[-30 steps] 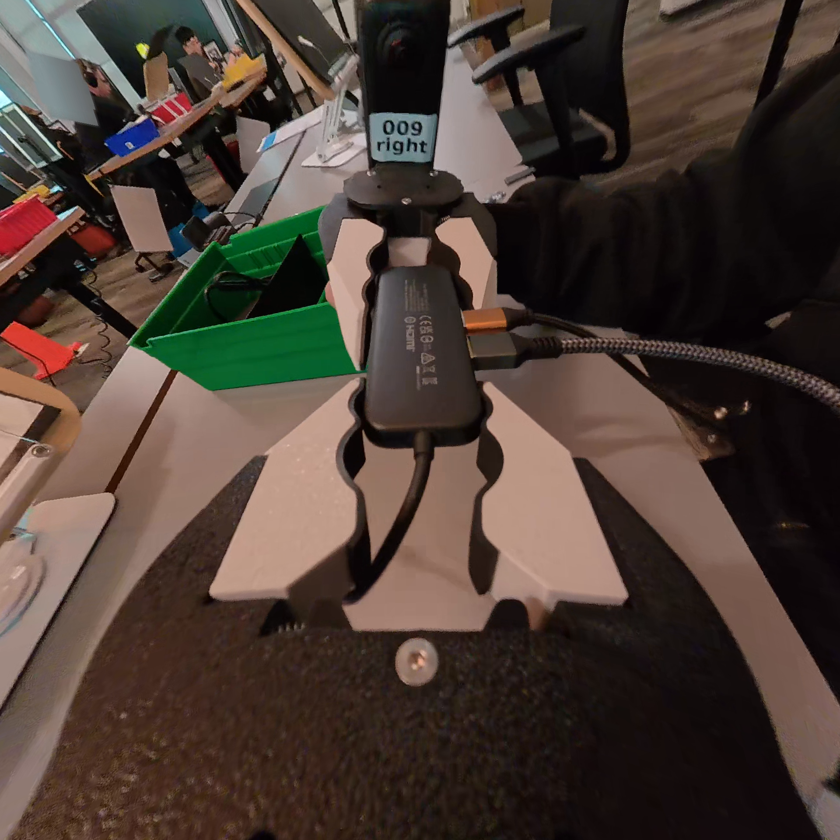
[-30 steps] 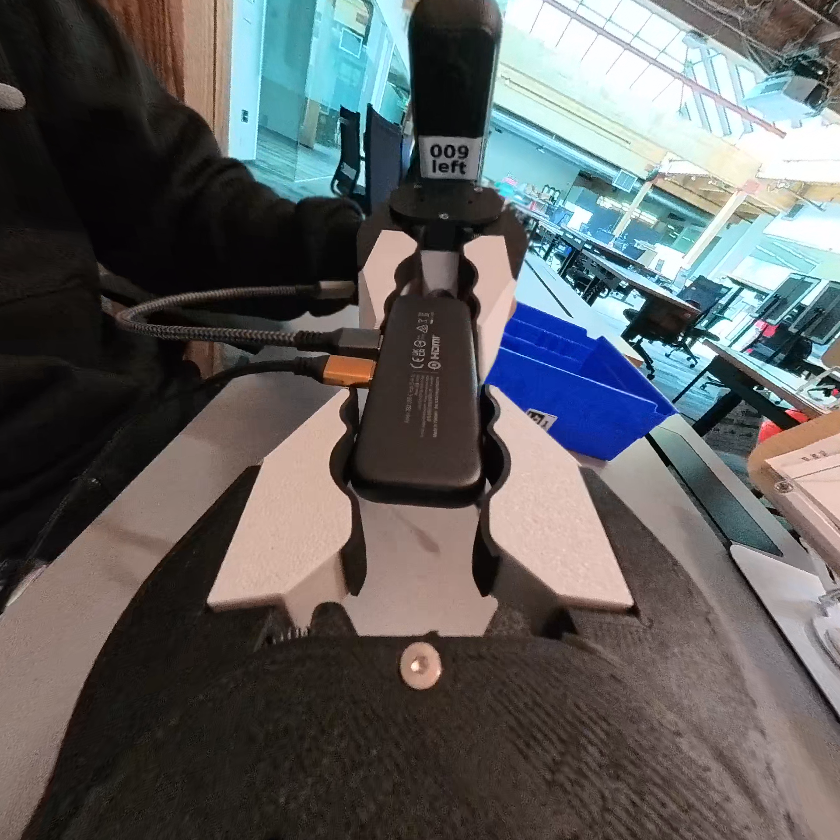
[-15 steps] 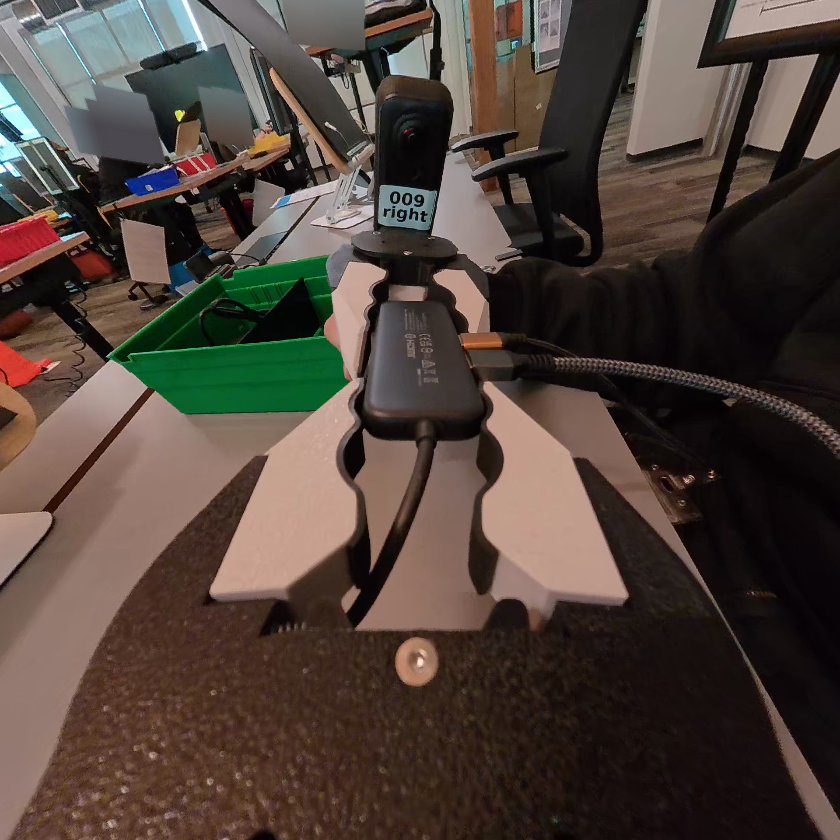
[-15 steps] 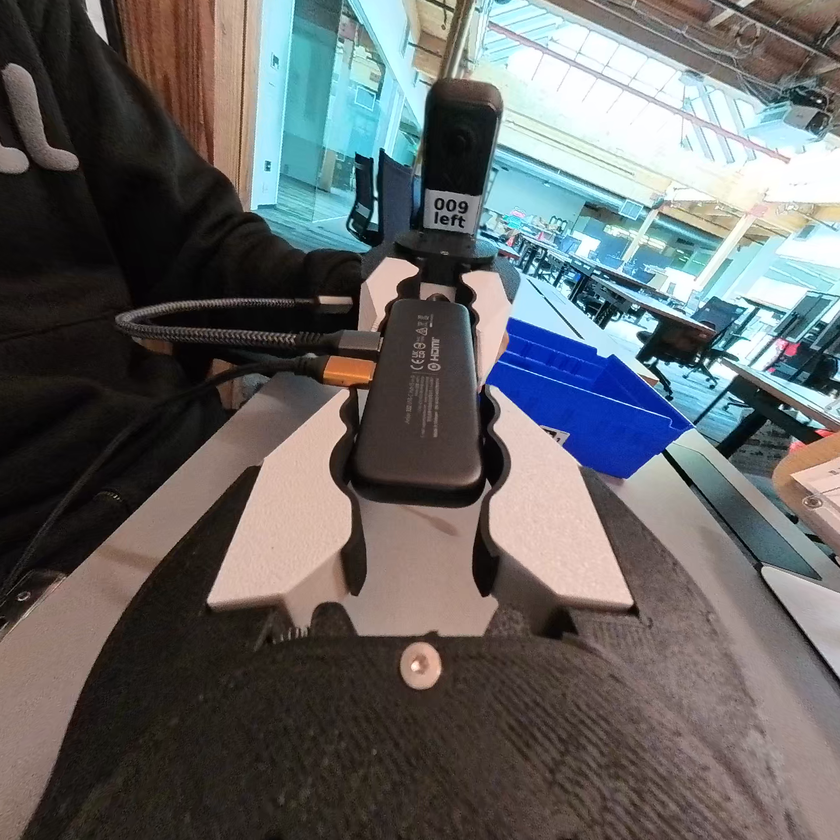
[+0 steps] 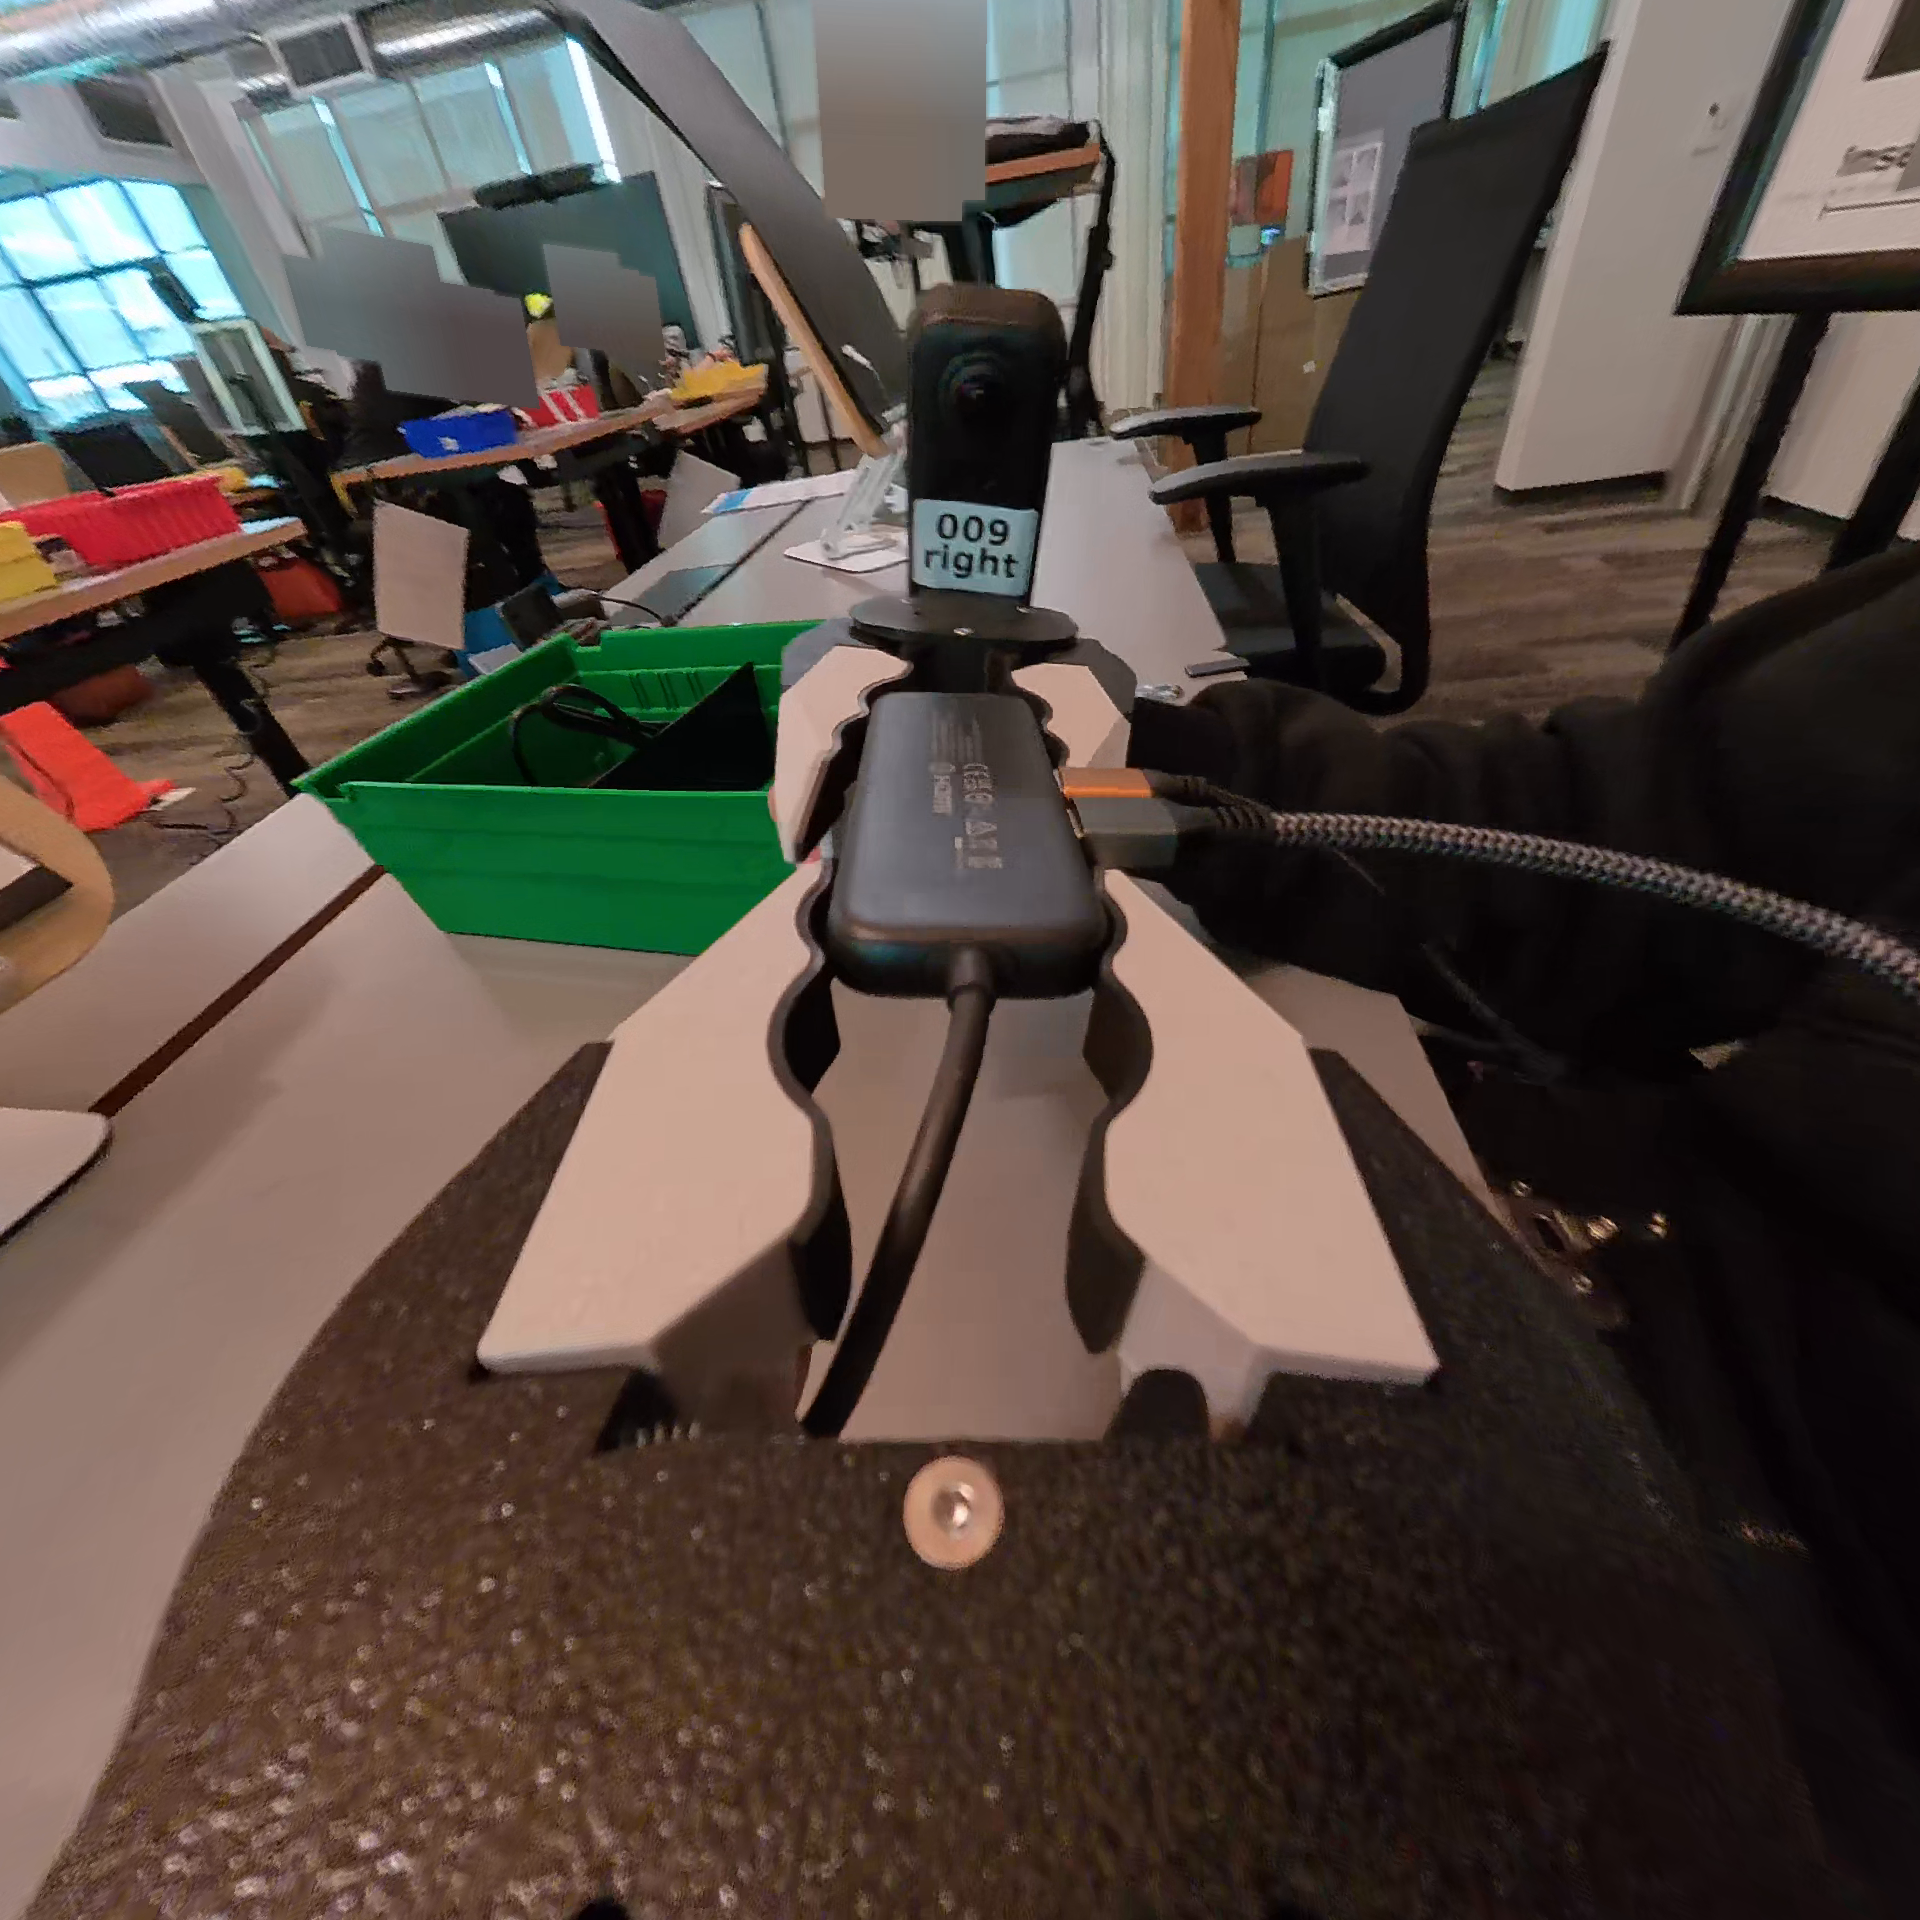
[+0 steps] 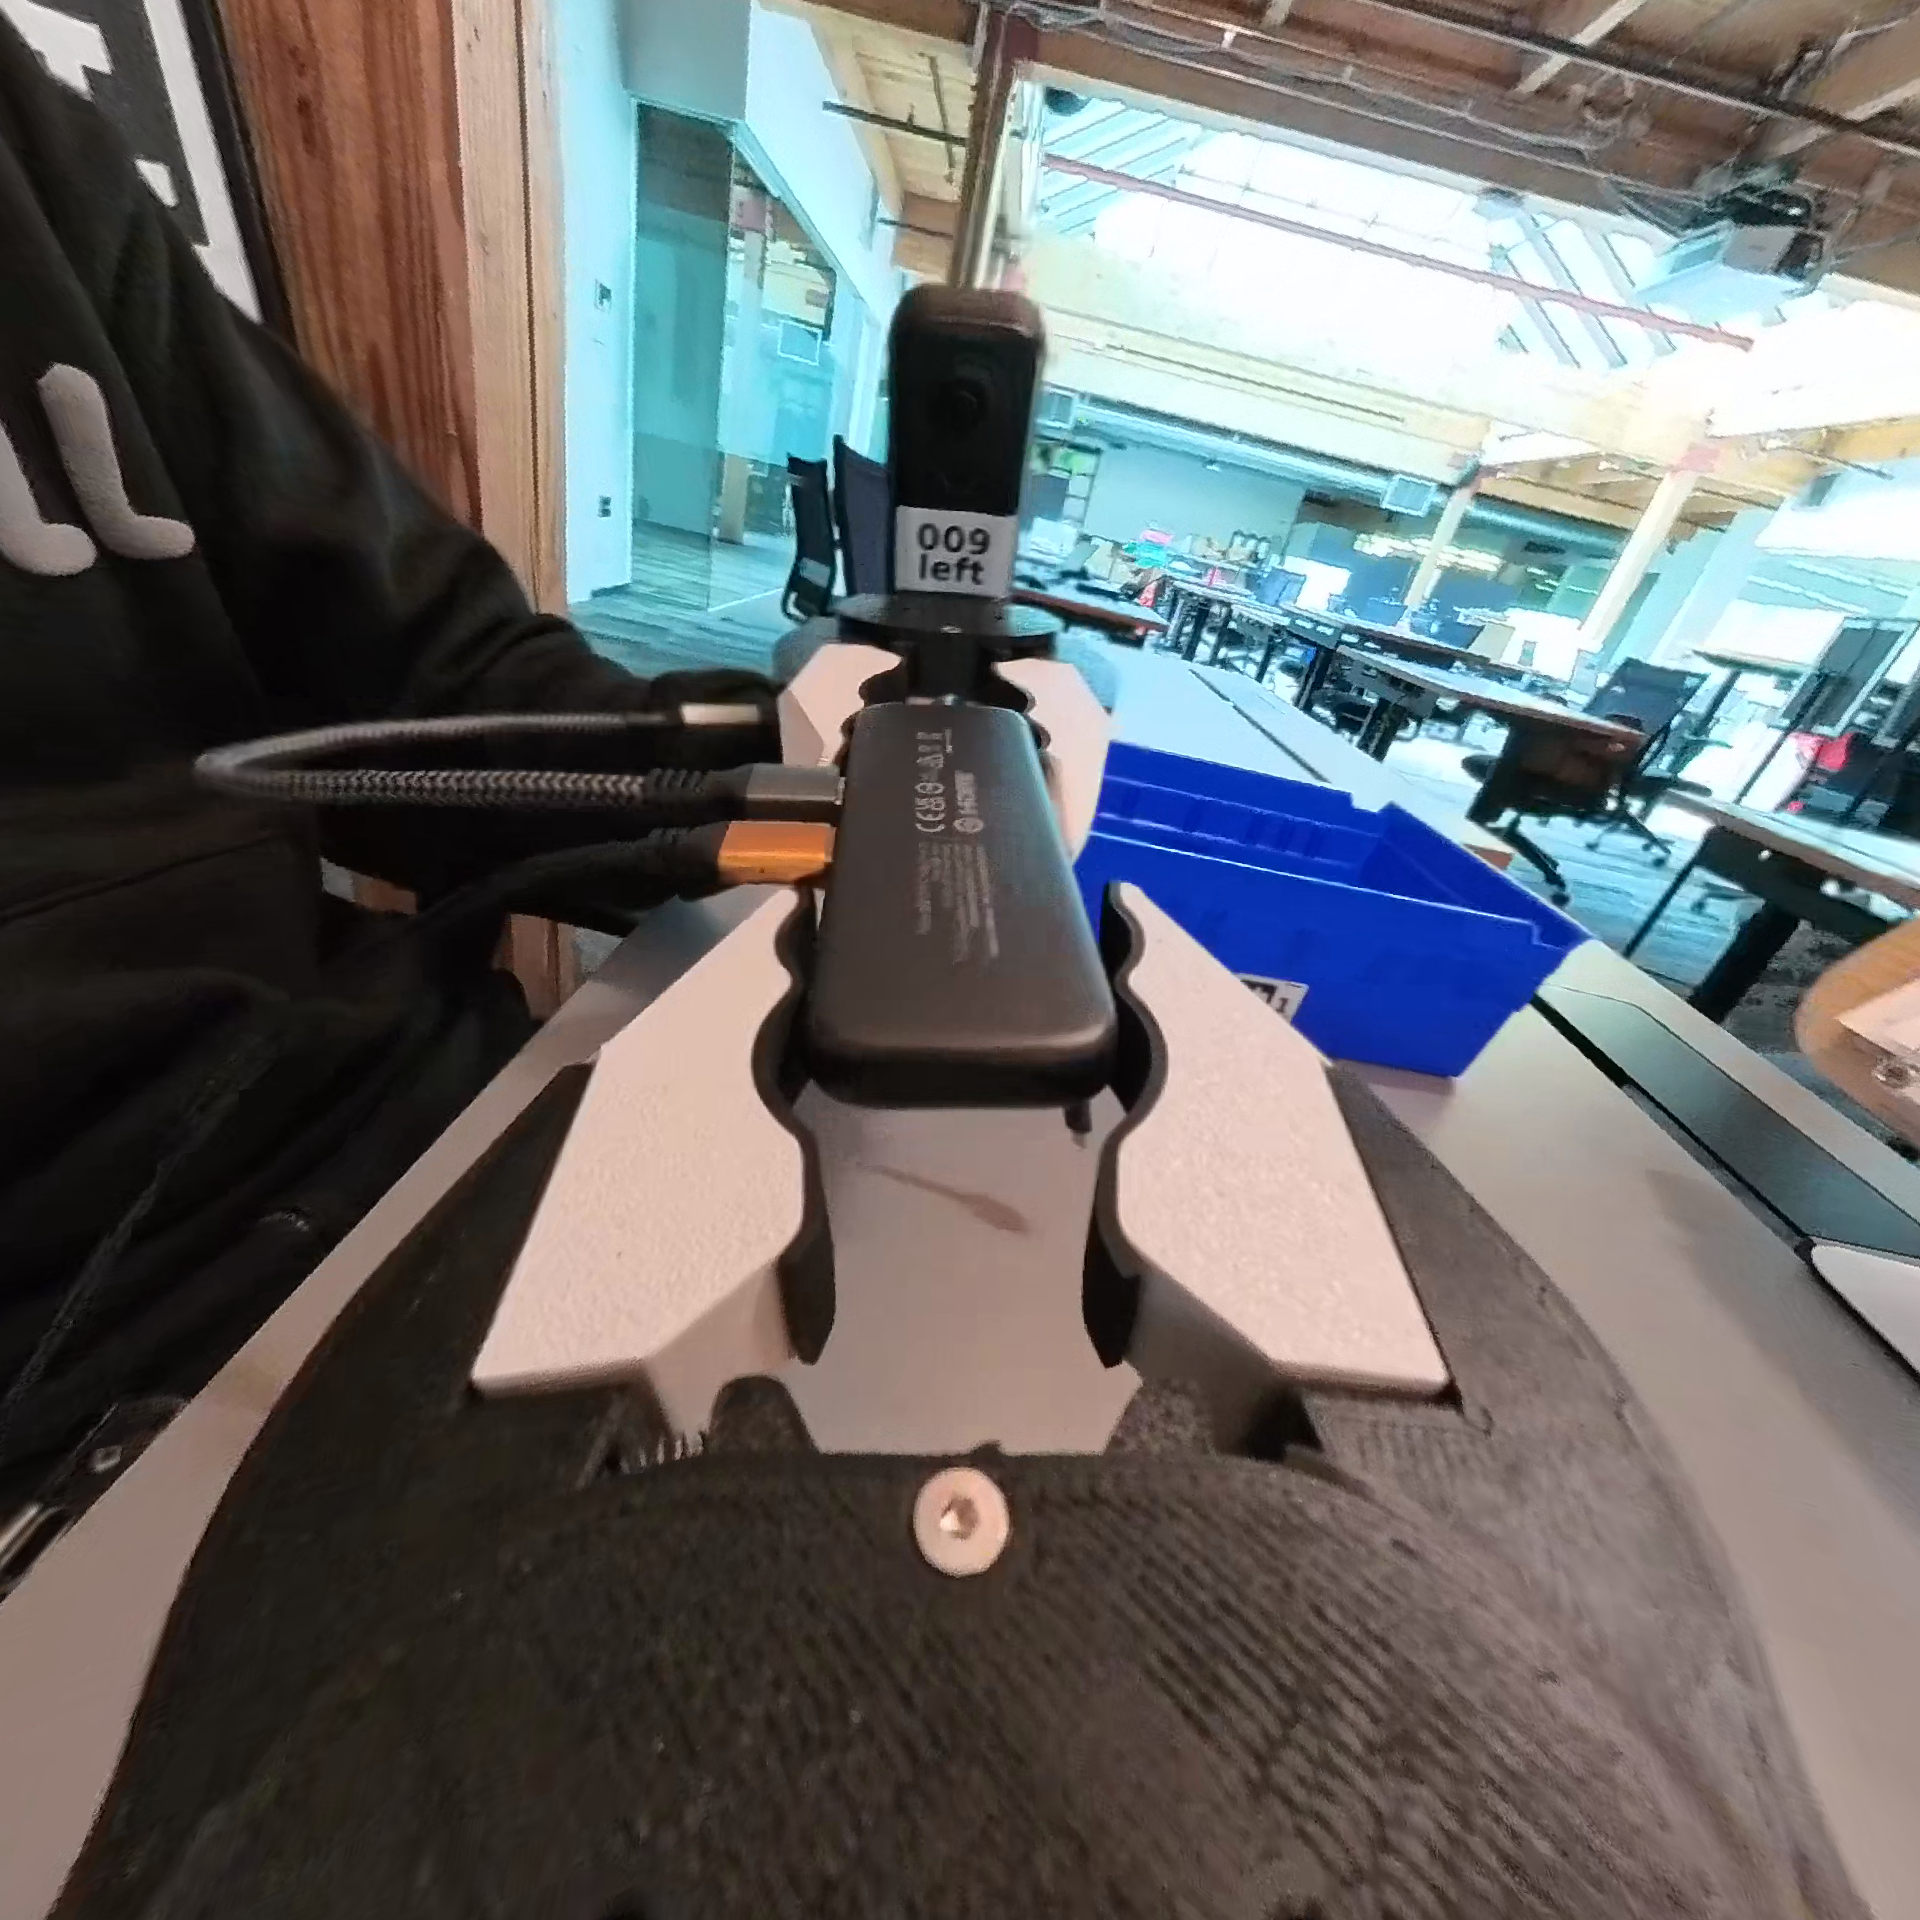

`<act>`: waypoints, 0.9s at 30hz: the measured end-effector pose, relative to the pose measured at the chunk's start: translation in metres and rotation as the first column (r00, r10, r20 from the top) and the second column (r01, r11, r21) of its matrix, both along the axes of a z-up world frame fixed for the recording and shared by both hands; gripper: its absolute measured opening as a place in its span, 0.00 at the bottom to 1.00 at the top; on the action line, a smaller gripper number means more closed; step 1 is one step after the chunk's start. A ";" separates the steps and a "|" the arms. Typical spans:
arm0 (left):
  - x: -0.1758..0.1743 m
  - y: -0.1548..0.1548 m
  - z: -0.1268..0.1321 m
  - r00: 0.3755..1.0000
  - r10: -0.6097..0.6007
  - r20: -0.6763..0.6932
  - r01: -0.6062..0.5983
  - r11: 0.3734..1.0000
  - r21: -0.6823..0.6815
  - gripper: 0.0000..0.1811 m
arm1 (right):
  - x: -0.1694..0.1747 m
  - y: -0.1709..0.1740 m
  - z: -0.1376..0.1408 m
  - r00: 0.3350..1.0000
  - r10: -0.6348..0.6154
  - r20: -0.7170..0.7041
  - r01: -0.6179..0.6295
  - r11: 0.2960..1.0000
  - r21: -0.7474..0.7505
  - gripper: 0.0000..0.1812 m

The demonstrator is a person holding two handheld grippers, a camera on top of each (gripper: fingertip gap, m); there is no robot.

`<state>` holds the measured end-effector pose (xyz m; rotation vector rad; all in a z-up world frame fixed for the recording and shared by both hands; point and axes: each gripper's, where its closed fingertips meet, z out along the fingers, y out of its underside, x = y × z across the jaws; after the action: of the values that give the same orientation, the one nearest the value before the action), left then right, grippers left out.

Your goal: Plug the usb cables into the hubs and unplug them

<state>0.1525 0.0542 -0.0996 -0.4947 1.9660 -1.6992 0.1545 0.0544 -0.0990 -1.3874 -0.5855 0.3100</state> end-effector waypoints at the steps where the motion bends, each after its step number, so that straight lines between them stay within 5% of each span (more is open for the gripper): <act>1: 0.003 0.003 0.001 1.000 0.031 0.006 -0.031 1.000 -0.001 0.24 | 0.007 0.003 0.002 0.999 -0.034 -0.036 0.034 0.999 -0.002 0.30; 5: 0.031 0.046 0.010 0.956 0.289 0.040 -0.289 0.957 0.002 0.24 | 0.055 0.004 0.015 0.950 -0.258 -0.174 0.257 0.966 -0.031 0.43; 9: 0.059 0.101 0.012 0.795 0.606 0.034 -0.603 0.795 -0.063 0.24 | 0.098 -0.011 0.042 0.829 -0.507 -0.235 0.507 0.859 -0.067 0.46; 13: 0.074 0.134 0.009 0.606 0.794 0.040 -0.783 0.605 -0.144 0.24 | 0.081 0.010 0.050 0.786 -0.605 -0.132 0.599 0.796 -0.085 0.47; 15: 0.075 0.139 0.005 0.561 0.828 0.003 -0.808 0.549 -0.216 0.24 | 0.069 0.030 0.040 0.785 -0.617 -0.050 0.614 0.787 -0.064 0.41; 21: 0.072 0.135 -0.012 0.526 0.848 0.061 -0.828 0.527 -0.190 0.24 | 0.053 0.063 -0.002 0.831 -0.553 0.054 0.556 0.827 -0.084 0.25; 27: 0.072 0.110 -0.018 0.601 0.795 0.083 -0.776 0.606 -0.175 0.25 | 0.055 0.077 -0.002 0.817 -0.576 -0.026 0.575 0.817 -0.044 0.22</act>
<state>0.2247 0.1642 -0.1181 -1.0621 1.2068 -1.2027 0.2097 0.1309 -0.1008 -1.5188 -0.1034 -0.1475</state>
